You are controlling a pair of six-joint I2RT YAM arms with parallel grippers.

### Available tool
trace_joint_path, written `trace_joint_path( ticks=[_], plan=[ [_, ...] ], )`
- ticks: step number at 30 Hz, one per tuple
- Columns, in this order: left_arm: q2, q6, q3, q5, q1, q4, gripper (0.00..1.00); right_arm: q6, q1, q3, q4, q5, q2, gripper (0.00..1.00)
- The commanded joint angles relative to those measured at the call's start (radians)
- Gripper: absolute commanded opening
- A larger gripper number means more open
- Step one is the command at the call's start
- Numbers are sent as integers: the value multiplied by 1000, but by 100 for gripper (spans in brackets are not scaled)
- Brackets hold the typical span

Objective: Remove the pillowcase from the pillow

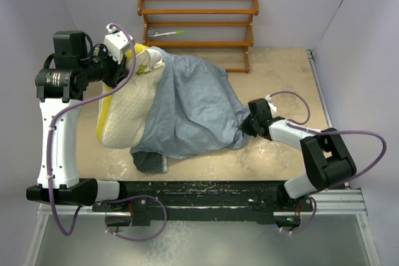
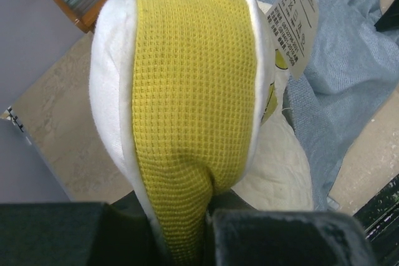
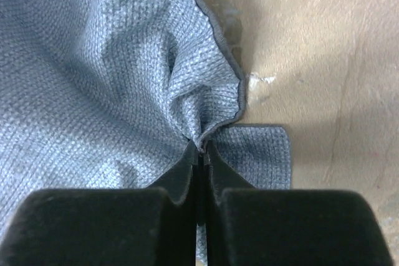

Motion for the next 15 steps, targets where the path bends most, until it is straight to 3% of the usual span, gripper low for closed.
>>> trace_joint_path(
  ticks=[1,5,10,15],
  plan=[
    [-29,17,38,-15,2,132,0,9,-7,84,-114,13,-87,0],
    [-25,64,118,-139,2,161,0,-20,-52,142,-178,69,-173,0],
    [-36,176,153,-455,12,364,0,5,-208,109,-195,9,-282,0],
    [-48,208,162,-560,26,491,0,60,-381,89,-203,-38,-399,0]
  ],
)
